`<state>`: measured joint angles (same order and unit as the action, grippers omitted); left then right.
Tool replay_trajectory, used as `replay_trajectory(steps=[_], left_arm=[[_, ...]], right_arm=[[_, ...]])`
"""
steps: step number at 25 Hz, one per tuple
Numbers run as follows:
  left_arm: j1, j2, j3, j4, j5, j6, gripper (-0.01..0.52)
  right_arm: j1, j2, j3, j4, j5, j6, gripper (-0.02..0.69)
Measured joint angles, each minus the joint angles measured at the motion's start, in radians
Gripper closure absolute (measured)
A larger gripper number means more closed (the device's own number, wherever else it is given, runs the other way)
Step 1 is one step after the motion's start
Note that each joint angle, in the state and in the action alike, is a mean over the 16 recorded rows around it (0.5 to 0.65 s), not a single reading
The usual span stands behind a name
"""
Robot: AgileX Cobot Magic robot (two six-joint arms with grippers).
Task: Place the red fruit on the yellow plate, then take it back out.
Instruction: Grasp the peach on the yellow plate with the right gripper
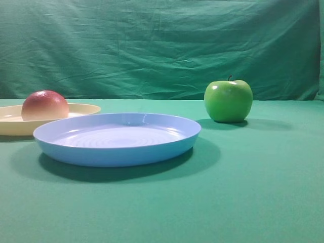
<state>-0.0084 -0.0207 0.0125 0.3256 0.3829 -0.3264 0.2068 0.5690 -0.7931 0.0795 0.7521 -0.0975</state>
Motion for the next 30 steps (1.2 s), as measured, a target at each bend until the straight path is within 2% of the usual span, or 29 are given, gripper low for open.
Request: replay_trajectory(steps=[6, 11, 25, 30], left_arm=[[0.000, 0.000, 0.000, 0.000, 0.000, 0.000, 0.514], [0.000, 0.000, 0.000, 0.000, 0.000, 0.000, 0.514], [0.000, 0.000, 0.000, 0.000, 0.000, 0.000, 0.514], [0.000, 0.000, 0.000, 0.000, 0.000, 0.000, 0.514]], right_arm=[[0.067, 0.200, -0.089, 0.077, 0.020, -0.191, 0.665], [0.168, 0.427, -0.197, 0.110, 0.025, -0.279, 0.665], [0.448, 1.081, -0.644, 0.120, -0.028, -0.327, 0.665], [0.508, 1.272, -0.815, 0.124, -0.049, -0.342, 0.626]])
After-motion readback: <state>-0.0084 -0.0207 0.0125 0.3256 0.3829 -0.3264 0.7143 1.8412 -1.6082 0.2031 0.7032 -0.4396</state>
